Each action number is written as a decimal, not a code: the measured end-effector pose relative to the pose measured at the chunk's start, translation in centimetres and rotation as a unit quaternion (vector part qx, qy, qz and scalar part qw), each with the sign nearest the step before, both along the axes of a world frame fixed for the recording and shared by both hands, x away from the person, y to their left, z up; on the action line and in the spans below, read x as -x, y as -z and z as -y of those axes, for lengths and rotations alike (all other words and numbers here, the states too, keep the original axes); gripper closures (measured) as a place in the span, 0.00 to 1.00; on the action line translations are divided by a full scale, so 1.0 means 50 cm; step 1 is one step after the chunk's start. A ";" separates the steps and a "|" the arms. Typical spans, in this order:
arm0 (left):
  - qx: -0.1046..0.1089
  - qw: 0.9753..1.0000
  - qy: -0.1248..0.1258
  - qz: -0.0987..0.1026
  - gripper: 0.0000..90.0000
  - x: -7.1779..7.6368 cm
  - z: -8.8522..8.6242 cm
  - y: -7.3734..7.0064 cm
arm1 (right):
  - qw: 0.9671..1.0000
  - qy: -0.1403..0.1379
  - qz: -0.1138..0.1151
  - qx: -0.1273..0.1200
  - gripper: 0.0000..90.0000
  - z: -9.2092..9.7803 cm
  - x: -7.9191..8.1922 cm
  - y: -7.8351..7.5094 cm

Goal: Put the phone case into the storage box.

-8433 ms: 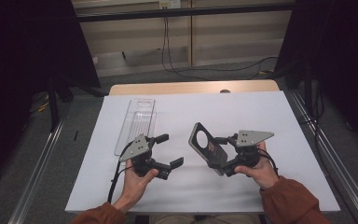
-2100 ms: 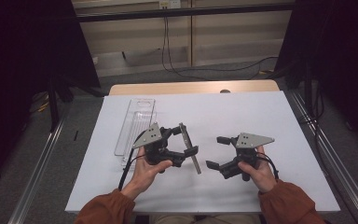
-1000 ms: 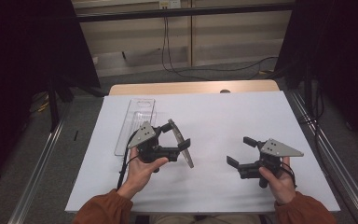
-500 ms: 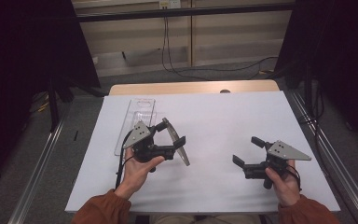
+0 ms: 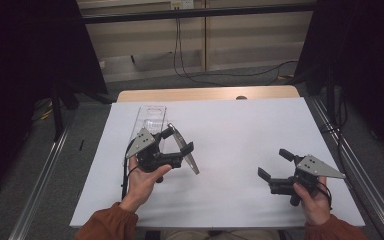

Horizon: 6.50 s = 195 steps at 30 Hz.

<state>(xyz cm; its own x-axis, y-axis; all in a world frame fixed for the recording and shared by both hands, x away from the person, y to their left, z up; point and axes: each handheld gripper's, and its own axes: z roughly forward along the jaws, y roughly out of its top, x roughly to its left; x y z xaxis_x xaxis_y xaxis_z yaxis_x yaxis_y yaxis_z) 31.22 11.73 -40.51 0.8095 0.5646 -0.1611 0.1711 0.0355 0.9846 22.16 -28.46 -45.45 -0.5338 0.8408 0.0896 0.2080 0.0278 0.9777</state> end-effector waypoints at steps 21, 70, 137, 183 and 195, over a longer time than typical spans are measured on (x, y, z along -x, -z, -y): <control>0.010 0.999 -0.038 0.002 0.14 -0.007 -0.031 -0.021 | 0.998 0.062 -0.002 0.004 0.00 0.045 0.031 0.004; 0.005 0.991 -0.129 0.028 0.14 -0.039 -0.114 -0.088 | 0.997 0.082 -0.003 0.008 0.00 0.065 0.049 0.007; -0.047 0.964 -0.260 0.037 0.14 -0.181 -0.142 -0.053 | 0.997 0.081 -0.003 0.011 0.00 0.062 0.047 0.010; -0.069 0.957 -0.281 0.027 0.14 -0.256 -0.126 -0.003 | 0.997 0.076 -0.005 0.010 0.00 0.061 0.049 0.011; -0.069 0.959 -0.275 0.021 0.14 -0.273 -0.112 0.014 | 0.997 0.075 -0.006 0.009 0.00 0.059 0.048 0.013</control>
<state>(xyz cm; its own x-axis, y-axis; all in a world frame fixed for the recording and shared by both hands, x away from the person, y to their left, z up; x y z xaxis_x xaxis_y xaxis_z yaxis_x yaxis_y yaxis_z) 44.87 17.31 -41.21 0.3873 0.9215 -0.0287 0.1243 -0.0214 0.9920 19.76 -31.42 -46.09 -0.4003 0.9130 0.0781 0.2220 0.0139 0.9749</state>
